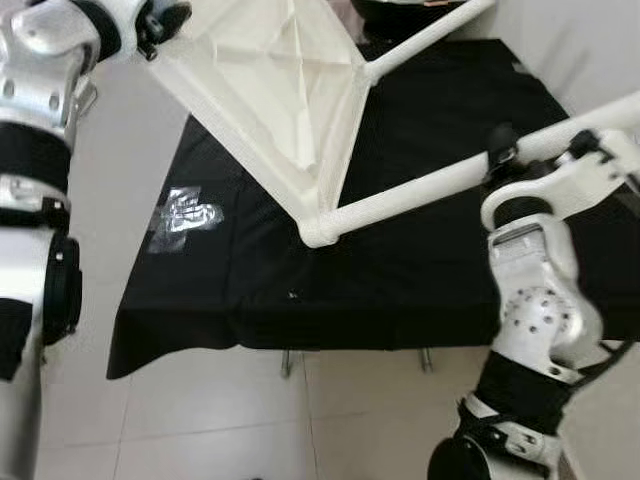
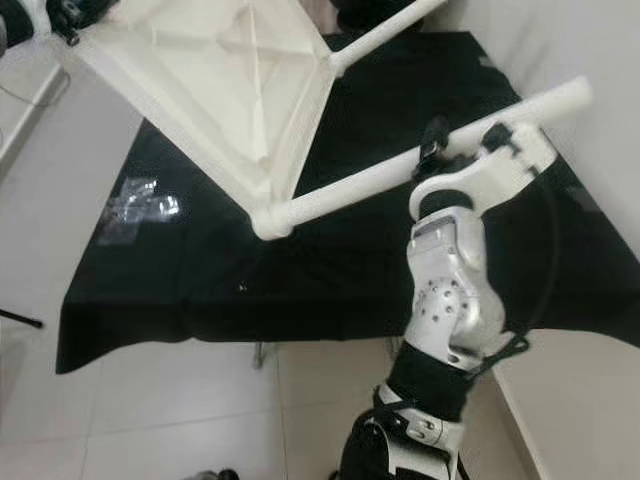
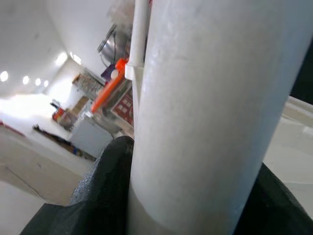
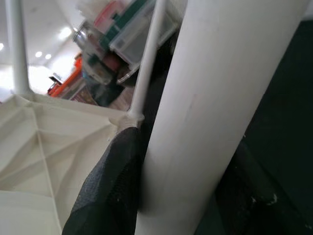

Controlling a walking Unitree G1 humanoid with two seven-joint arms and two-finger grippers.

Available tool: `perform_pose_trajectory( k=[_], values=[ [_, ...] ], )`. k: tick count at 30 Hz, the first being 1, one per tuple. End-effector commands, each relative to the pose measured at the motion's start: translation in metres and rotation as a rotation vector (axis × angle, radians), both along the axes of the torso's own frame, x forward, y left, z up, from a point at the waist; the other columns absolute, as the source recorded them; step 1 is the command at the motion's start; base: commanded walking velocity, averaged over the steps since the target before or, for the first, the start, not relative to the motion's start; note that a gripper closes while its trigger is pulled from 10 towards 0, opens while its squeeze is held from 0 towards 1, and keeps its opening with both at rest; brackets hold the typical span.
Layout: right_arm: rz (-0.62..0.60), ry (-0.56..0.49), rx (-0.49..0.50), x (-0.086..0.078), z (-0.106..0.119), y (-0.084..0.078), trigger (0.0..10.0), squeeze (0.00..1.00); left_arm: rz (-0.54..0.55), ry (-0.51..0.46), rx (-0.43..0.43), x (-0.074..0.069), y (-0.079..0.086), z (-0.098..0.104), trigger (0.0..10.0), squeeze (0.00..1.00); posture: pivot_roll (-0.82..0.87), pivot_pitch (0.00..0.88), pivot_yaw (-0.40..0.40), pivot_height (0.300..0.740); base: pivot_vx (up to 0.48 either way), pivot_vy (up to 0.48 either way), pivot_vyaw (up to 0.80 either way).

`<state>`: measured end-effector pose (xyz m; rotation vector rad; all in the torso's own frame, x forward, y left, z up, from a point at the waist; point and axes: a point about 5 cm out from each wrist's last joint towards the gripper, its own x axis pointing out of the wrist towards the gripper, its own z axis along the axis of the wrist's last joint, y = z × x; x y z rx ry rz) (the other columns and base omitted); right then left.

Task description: Building children table

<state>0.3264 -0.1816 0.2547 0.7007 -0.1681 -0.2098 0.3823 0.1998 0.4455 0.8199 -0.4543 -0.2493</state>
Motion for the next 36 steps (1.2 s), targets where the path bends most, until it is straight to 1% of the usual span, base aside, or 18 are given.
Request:
perform_pose_trajectory(
  k=[1,3,5,6,8,9,10,11,12,14,15,19,25,26,27,28,35,36],
  values=[
    [0.307,0.626,0.044,0.005,-0.115,0.090,10.0,0.00,-0.264,-0.265,-0.109,-0.037,-0.037,0.067,0.0,0.00,0.06,0.137,0.089,0.740,0.000,0.000,0.00],
    [0.326,0.634,0.073,0.005,-0.118,0.103,10.0,0.00,-0.279,-0.240,-0.073,-0.034,-0.046,0.066,0.0,0.00,0.06,0.135,0.092,0.740,0.000,0.000,0.00],
    [0.324,0.640,0.087,0.005,-0.120,0.105,10.0,0.00,-0.282,-0.231,-0.061,-0.032,-0.048,0.066,0.0,0.00,0.07,0.135,0.094,0.740,0.000,0.000,0.00],
    [0.318,0.645,0.092,0.005,-0.122,0.107,10.0,0.00,-0.286,-0.223,-0.048,-0.031,-0.051,0.065,2.2,0.00,0.07,0.136,0.098,0.740,0.000,0.000,0.00],
    [0.302,0.668,0.106,0.005,-0.127,0.108,10.0,0.00,-0.295,-0.209,-0.026,-0.029,-0.055,0.063,1.3,0.00,0.07,0.136,0.101,0.740,0.000,0.000,0.00],
    [0.296,0.676,0.113,0.006,-0.129,0.107,10.0,0.00,-0.298,-0.204,-0.018,-0.028,-0.057,0.062,2.3,0.00,0.07,0.140,0.101,0.740,0.000,0.000,0.00],
    [0.296,0.676,0.113,0.006,-0.129,0.107,10.0,0.00,-0.298,-0.204,-0.018,-0.028,-0.057,0.062,2.3,0.00,0.07,0.140,0.101,0.740,0.000,0.000,0.00],
    [0.291,0.681,0.120,0.006,-0.130,0.107,10.0,0.00,-0.302,-0.199,-0.015,-0.027,-0.059,0.061,4.0,0.00,0.07,0.140,0.102,0.740,0.000,0.000,0.00],
    [0.285,0.687,0.127,0.007,-0.132,0.106,10.0,0.00,-0.313,-0.198,-0.011,-0.027,-0.061,0.061,10.0,0.47,0.07,0.141,0.105,0.740,0.000,0.000,0.00],
    [0.280,0.690,0.134,0.008,-0.133,0.106,10.0,0.00,-0.320,-0.198,-0.007,-0.027,-0.062,0.061,10.0,0.47,0.07,0.142,0.106,0.740,0.000,0.000,0.00],
    [0.271,0.695,0.137,0.009,-0.134,0.105,10.0,0.00,-0.326,-0.193,-0.007,-0.026,-0.064,0.061,10.0,1.00,0.07,0.142,0.107,0.740,0.000,0.000,0.00],
    [0.251,0.697,0.148,0.014,-0.136,0.103,10.0,0.00,-0.327,-0.190,-0.014,-0.025,-0.068,0.061,10.0,1.00,0.07,0.145,0.109,0.740,0.000,0.000,0.00],
    [0.217,0.703,0.176,0.021,-0.136,0.100,10.0,0.00,-0.330,-0.219,-0.011,-0.027,-0.075,0.066,10.0,1.00,0.08,0.151,0.111,0.740,0.000,0.000,0.00],
    [0.217,0.705,0.180,0.022,-0.137,0.102,10.0,0.00,-0.333,-0.219,-0.004,-0.027,-0.077,0.065,10.0,0.91,0.08,0.152,0.112,0.740,0.000,0.000,0.00],
    [0.218,0.707,0.181,0.023,-0.137,0.103,10.0,0.00,-0.337,-0.216,0.003,-0.027,-0.079,0.065,10.0,0.38,0.08,0.152,0.112,0.740,0.000,0.000,0.00],
    [0.219,0.710,0.180,0.024,-0.138,0.104,10.0,0.00,-0.343,-0.211,0.008,-0.026,-0.080,0.064,10.0,0.00,0.08,0.154,0.113,0.740,0.000,0.000,0.00],
    [0.213,0.724,0.178,0.026,-0.141,0.107,10.0,0.00,-0.356,-0.191,0.025,-0.024,-0.083,0.060,10.0,0.00,0.08,0.156,0.112,0.740,0.000,0.000,0.00],
    [0.190,0.731,0.191,0.029,-0.143,0.103,10.0,0.00,-0.359,-0.167,0.037,-0.022,-0.082,0.056,10.0,0.00,0.08,0.156,0.112,0.740,0.000,0.000,0.00]
  ],
)
